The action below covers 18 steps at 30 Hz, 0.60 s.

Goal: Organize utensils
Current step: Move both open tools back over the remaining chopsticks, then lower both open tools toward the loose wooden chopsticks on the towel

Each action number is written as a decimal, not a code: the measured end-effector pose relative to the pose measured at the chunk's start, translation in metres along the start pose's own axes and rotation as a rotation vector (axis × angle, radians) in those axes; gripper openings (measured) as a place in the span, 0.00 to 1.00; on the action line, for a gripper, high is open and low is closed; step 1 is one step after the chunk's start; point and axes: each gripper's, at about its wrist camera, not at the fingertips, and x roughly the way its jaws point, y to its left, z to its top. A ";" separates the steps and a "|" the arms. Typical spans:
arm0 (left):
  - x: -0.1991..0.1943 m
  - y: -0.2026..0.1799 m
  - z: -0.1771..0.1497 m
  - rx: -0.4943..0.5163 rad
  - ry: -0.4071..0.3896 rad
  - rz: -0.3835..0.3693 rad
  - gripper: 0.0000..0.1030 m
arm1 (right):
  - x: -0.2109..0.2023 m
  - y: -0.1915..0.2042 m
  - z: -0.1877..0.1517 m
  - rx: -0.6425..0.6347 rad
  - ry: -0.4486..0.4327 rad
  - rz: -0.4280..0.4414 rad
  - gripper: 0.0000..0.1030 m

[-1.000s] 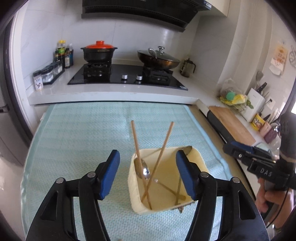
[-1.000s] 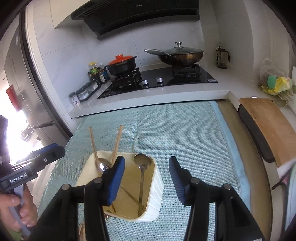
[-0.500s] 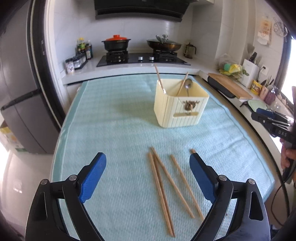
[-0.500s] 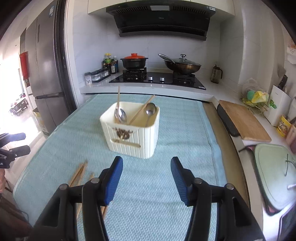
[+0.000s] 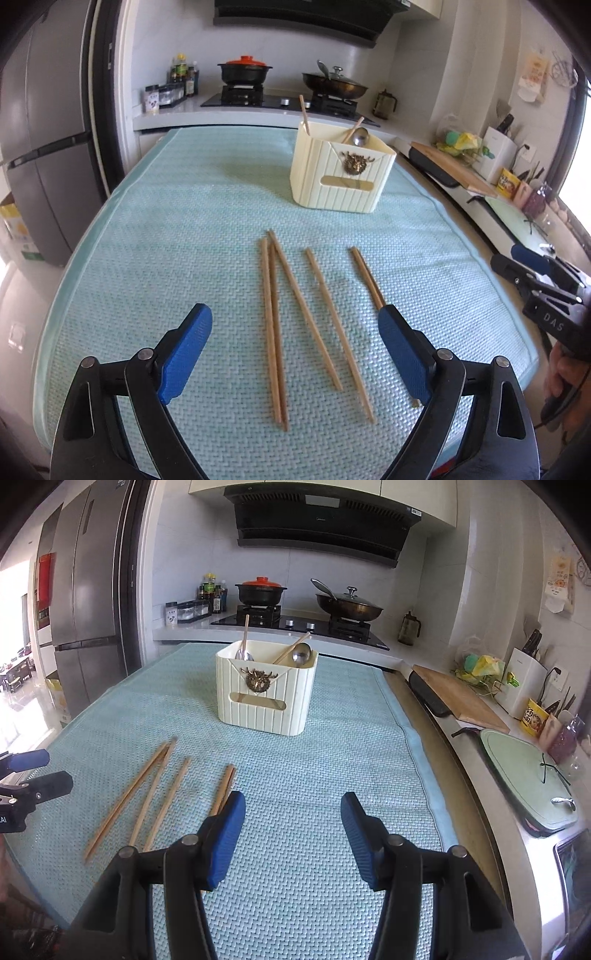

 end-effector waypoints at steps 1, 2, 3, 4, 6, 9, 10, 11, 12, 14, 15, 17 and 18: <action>0.000 -0.001 -0.001 0.001 -0.004 0.002 0.90 | 0.000 0.000 -0.001 0.005 0.000 -0.003 0.53; 0.001 -0.002 -0.001 0.002 -0.006 0.004 0.91 | 0.000 -0.001 -0.002 0.008 0.000 -0.004 0.53; 0.001 -0.002 -0.004 0.004 -0.009 0.009 0.91 | 0.001 -0.001 -0.004 0.010 0.003 -0.007 0.53; 0.003 -0.002 -0.005 0.003 -0.009 0.018 0.91 | 0.002 -0.001 -0.004 0.012 0.007 -0.008 0.53; 0.004 -0.001 -0.009 -0.002 -0.011 0.030 0.91 | 0.003 0.000 -0.007 0.011 0.010 -0.012 0.53; 0.008 0.002 -0.012 -0.026 -0.003 0.031 0.91 | 0.007 0.004 -0.010 -0.003 0.018 -0.020 0.53; 0.009 0.004 -0.014 -0.033 0.000 0.029 0.91 | 0.008 0.004 -0.010 -0.004 0.020 -0.017 0.53; 0.010 0.004 -0.015 -0.037 0.002 0.031 0.91 | 0.009 0.005 -0.011 -0.006 0.021 -0.017 0.53; 0.010 0.005 -0.016 -0.039 0.002 0.036 0.91 | 0.009 0.006 -0.011 -0.010 0.022 -0.020 0.53; 0.011 0.006 -0.017 -0.037 0.001 0.051 0.91 | 0.010 0.009 -0.011 -0.019 0.020 -0.029 0.53; 0.011 0.007 -0.018 -0.036 0.003 0.056 0.92 | 0.010 0.009 -0.011 -0.024 0.020 -0.032 0.53; 0.012 0.009 -0.020 -0.041 0.002 0.061 0.94 | 0.010 0.011 -0.011 -0.031 0.022 -0.036 0.53; 0.012 0.010 -0.020 -0.047 -0.004 0.063 0.94 | 0.010 0.012 -0.011 -0.034 0.023 -0.038 0.53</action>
